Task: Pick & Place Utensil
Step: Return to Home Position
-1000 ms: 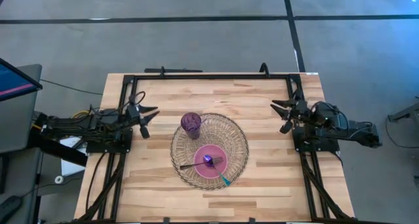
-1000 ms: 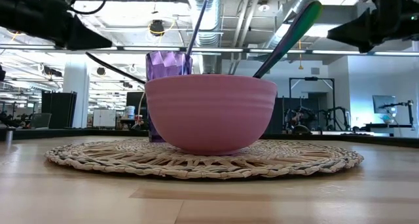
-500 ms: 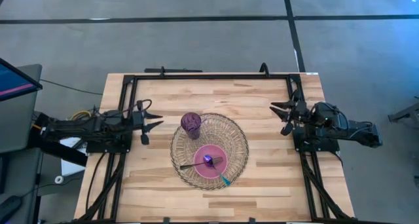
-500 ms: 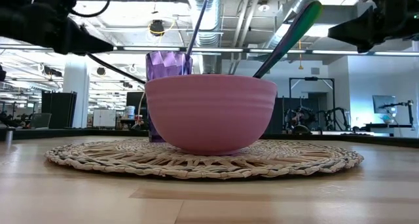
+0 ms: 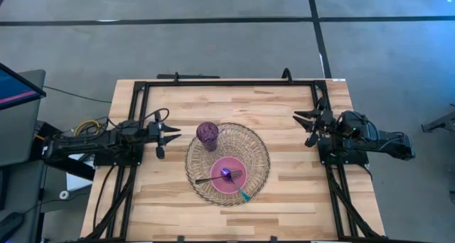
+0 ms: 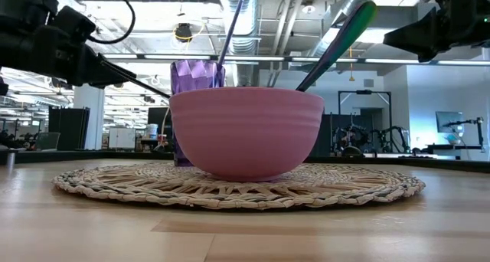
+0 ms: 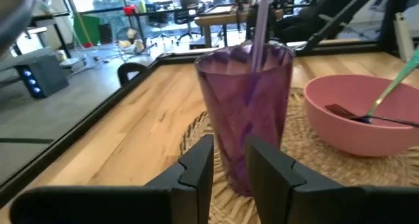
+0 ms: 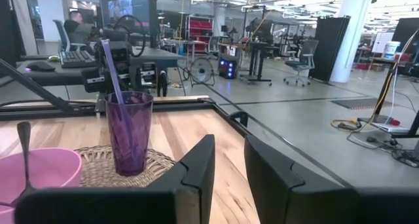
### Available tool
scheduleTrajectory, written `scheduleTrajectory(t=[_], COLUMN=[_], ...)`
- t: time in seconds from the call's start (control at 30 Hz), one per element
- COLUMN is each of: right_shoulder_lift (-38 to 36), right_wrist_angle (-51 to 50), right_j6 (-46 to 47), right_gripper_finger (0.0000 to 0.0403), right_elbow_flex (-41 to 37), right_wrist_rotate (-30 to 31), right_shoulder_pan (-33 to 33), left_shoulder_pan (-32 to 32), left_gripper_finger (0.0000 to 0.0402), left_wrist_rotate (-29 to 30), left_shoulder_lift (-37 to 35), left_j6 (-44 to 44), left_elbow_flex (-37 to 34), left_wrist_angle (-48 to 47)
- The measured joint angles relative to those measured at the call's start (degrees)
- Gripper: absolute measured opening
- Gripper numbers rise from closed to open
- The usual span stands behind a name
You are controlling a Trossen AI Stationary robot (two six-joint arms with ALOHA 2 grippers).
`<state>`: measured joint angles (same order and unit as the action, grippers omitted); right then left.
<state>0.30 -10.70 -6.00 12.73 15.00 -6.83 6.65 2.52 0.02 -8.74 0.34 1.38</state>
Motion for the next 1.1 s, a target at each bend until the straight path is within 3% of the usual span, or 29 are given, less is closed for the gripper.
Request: scheduleTrajectory(t=[1.1], right_shoulder_lift=[0.0], right_wrist_angle=[0.0], right_j6=[2.0], right_gripper_finger=[0.0077], right_elbow_flex=[0.0], right_wrist_rotate=[0.0], right_shoulder_pan=[0.0], left_shoulder_pan=[1.7], left_gripper_finger=[0.0088], left_wrist_rotate=[0.0], left_shoulder_lift=[14.0], left_j6=[1.7], left_elbow_flex=[0.0], left_wrist_angle=[0.2])
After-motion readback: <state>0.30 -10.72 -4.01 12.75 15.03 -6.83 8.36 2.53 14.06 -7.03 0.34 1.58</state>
